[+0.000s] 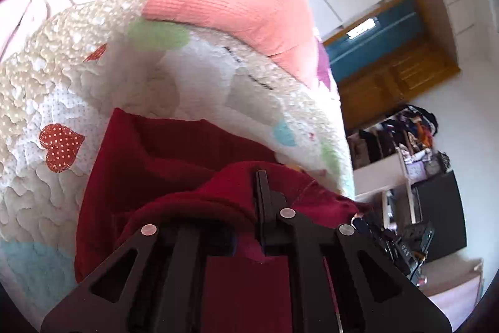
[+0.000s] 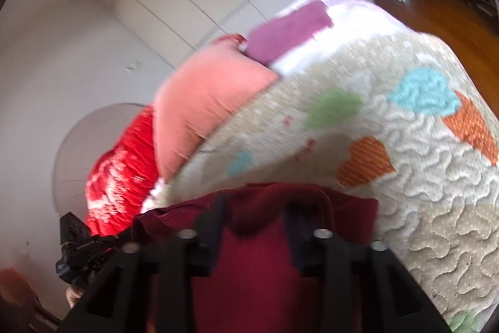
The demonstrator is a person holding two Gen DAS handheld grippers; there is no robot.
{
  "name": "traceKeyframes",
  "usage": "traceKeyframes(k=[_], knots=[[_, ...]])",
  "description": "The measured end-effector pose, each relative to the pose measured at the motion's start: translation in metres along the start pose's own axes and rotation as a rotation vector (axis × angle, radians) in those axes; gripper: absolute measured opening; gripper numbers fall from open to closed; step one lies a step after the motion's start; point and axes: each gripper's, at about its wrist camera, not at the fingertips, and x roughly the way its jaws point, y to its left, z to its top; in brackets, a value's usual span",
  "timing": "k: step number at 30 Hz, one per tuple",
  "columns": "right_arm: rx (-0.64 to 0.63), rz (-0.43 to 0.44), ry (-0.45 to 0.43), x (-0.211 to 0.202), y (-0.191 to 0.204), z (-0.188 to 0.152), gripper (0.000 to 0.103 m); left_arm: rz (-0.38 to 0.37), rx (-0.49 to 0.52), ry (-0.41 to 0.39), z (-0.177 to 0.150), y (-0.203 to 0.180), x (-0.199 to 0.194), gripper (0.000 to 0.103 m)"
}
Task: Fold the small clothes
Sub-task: 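Lift the hem with both grippers and fold it toward the collar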
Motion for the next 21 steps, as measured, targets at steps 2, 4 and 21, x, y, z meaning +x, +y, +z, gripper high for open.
traceKeyframes(k=[2, 4, 21], knots=[[0.032, 0.028, -0.019, -0.006, -0.015, 0.001, 0.053, 0.028, 0.007, 0.030, 0.003, 0.010, 0.009, 0.013], [0.013, 0.024, -0.088, -0.025, -0.019, 0.003, 0.053, 0.028, 0.011, 0.030, 0.006, 0.014, 0.006, 0.023], [-0.170, -0.205, 0.075, 0.057, 0.007, -0.002, 0.035, 0.254, -0.037, -0.044, 0.023, 0.033, 0.048, 0.079]])
